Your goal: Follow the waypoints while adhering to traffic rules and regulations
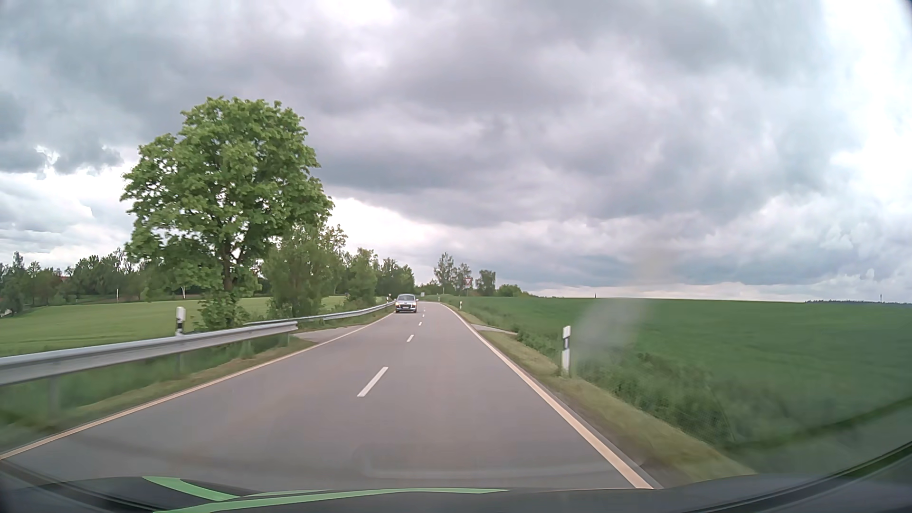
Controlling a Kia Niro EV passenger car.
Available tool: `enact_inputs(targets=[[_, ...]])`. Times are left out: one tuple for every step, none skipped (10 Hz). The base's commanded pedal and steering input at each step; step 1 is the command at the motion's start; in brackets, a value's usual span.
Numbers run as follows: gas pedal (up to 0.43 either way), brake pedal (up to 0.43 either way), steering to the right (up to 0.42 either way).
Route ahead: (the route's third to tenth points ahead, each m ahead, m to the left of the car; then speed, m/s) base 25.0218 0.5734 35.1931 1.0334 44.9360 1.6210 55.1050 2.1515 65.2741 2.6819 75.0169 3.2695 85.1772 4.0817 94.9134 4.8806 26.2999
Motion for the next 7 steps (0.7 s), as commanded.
enact_inputs(targets=[[0.000,0.079,-0.003],[0.000,0.085,-0.003],[0.000,0.085,-0.003],[0.000,0.091,-0.003],[0.000,0.091,-0.004],[0.000,0.098,-0.005],[0.000,0.098,-0.006]])
